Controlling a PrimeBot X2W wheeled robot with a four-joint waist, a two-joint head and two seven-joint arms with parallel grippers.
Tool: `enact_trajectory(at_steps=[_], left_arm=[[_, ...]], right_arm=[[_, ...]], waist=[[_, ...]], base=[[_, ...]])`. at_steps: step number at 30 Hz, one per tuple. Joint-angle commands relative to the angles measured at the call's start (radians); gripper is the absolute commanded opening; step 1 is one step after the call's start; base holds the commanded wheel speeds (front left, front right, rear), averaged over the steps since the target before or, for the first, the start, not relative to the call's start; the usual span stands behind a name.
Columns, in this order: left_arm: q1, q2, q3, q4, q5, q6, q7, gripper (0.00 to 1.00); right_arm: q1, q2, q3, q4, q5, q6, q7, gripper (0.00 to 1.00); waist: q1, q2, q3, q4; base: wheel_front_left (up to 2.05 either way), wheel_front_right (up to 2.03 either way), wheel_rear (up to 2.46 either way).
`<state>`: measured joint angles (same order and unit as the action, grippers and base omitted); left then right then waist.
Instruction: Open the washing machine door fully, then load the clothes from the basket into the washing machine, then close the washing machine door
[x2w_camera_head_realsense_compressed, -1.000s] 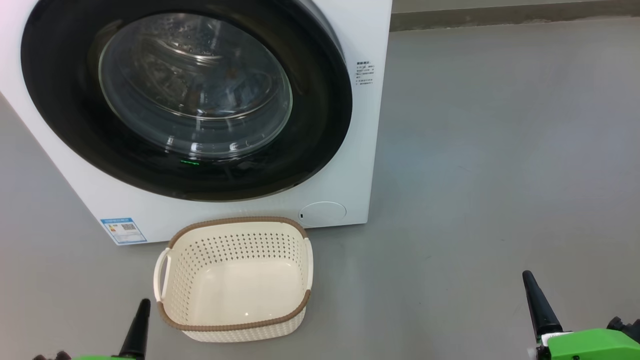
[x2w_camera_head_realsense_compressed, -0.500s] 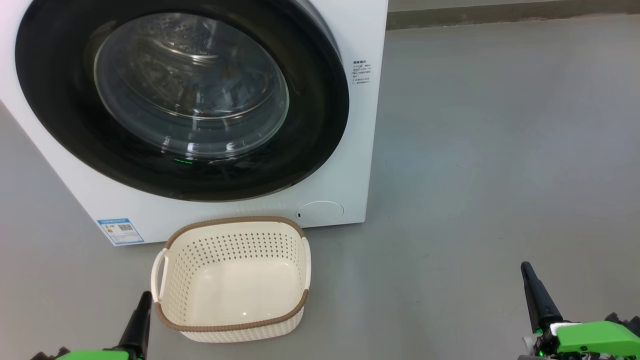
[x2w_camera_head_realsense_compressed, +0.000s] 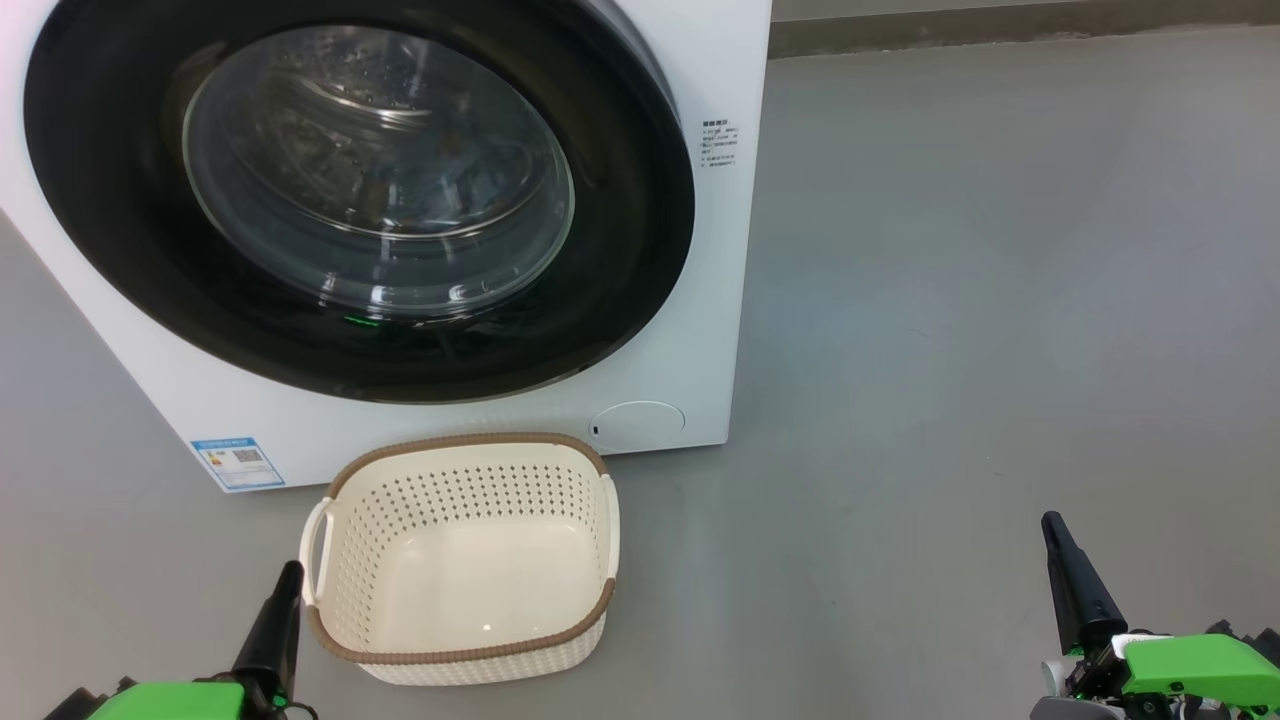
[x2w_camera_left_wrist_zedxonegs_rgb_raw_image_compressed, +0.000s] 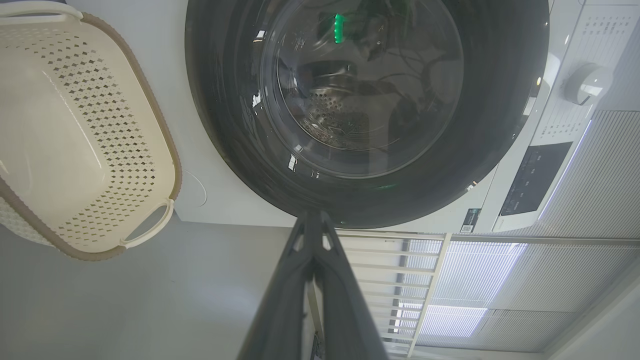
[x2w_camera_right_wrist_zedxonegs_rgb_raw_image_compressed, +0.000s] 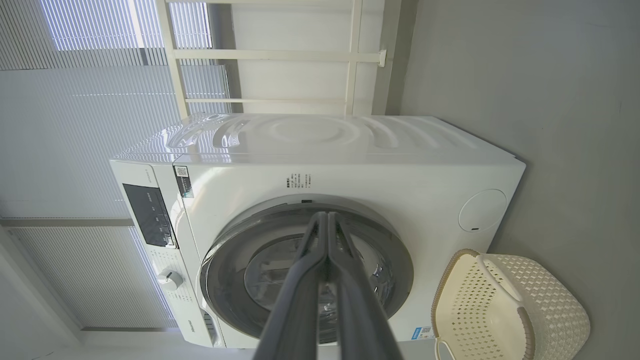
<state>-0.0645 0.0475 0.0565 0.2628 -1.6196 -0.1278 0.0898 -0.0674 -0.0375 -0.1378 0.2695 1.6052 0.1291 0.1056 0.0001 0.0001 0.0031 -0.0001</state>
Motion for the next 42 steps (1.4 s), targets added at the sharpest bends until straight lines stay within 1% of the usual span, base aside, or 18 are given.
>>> enact_trajectory(at_steps=[1,42], left_arm=[[-0.042,0.018,0.036,-0.018,-0.006,-0.003,0.007,0.00],[-0.043,0.012,0.046,-0.018,0.001,-0.003,0.014,0.00]], right_arm=[[-0.041,-0.013,0.024,-0.025,0.003,0.002,0.008,0.00],[-0.041,-0.013,0.024,-0.025,0.003,0.002,0.008,0.00]], waist=[[0.0000,-0.0001,0.000,0.000],[0.0000,-0.0001,0.000,0.000]], base=[[0.00,0.00,0.00],[0.00,0.00,0.00]])
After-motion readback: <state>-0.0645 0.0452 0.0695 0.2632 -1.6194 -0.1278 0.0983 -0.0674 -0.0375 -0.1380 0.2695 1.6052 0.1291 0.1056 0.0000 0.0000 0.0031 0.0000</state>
